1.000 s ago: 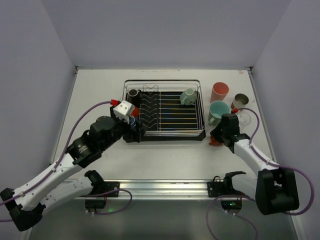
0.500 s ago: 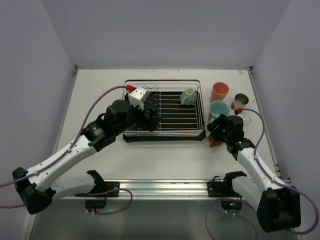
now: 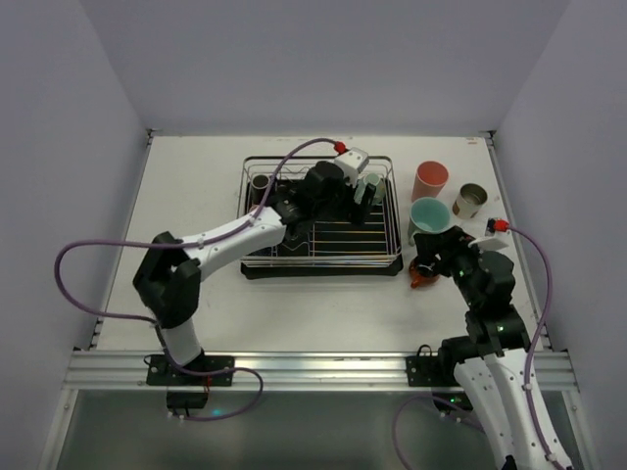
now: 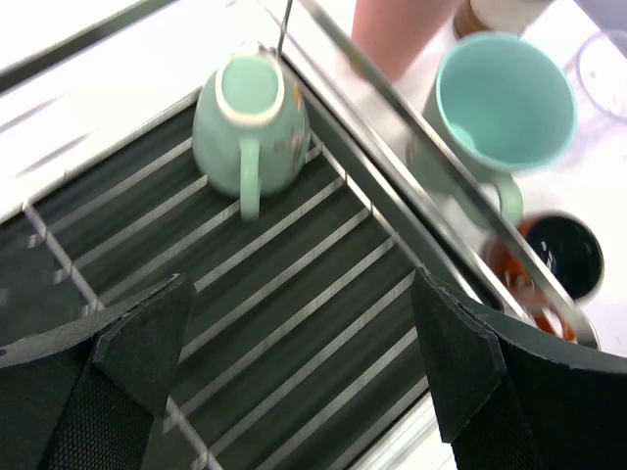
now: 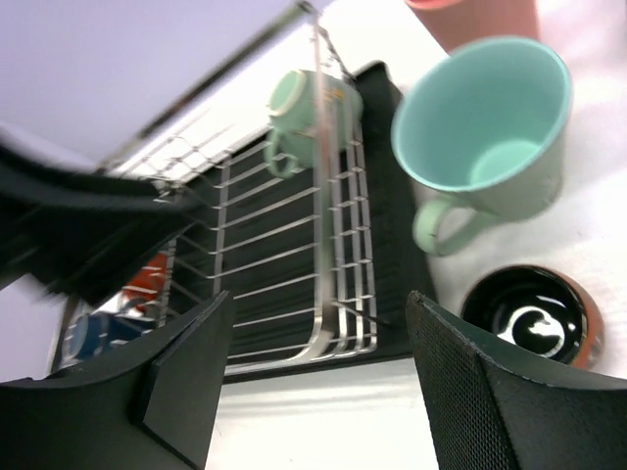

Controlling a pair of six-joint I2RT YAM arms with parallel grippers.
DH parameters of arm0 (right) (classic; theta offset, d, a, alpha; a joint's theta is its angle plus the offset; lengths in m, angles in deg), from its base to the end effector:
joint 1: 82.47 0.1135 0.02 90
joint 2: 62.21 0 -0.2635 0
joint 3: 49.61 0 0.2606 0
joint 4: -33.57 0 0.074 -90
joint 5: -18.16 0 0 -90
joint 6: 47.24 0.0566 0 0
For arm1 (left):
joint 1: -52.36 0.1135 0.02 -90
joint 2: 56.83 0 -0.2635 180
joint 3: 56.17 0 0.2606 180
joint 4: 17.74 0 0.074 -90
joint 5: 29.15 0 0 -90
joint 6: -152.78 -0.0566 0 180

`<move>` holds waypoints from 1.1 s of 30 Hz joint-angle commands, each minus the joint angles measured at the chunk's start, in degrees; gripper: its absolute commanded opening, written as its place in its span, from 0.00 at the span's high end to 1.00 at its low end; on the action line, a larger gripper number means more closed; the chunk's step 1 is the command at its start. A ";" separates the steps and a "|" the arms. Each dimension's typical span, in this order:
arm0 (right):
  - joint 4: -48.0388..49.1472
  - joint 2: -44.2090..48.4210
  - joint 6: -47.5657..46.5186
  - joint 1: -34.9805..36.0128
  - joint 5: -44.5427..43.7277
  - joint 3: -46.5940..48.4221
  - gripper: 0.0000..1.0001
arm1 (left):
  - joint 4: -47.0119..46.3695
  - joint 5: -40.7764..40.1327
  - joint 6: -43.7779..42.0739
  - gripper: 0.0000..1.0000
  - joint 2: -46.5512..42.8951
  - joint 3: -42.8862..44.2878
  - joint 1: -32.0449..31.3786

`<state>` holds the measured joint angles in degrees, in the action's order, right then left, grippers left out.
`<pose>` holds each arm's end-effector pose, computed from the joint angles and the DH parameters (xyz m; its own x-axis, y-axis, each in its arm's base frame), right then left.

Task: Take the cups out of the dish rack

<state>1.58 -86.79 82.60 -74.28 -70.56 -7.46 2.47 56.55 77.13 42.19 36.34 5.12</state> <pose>0.1535 0.0234 0.2693 -0.2942 0.6047 -0.7401 0.0321 0.7802 0.6247 0.2996 -0.3178 0.2855 -0.4659 0.1398 -0.8737 0.5896 0.7854 -0.1887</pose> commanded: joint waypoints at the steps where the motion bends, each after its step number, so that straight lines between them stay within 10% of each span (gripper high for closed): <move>1: -2.50 3.73 -2.65 -0.27 4.60 3.33 0.26 | -4.88 -1.33 -4.94 0.00 6.51 10.61 0.92; 9: -3.65 7.09 -3.97 -0.19 7.07 5.26 0.26 | 0.92 -1.94 -7.23 0.00 23.91 29.15 2.42; 33: -2.68 6.65 -4.68 -0.19 9.71 4.47 0.27 | 0.49 -6.77 -9.60 0.09 38.09 37.70 3.30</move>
<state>-1.67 -80.08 78.71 -74.28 -63.02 -4.16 3.71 52.88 70.14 79.50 71.34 8.11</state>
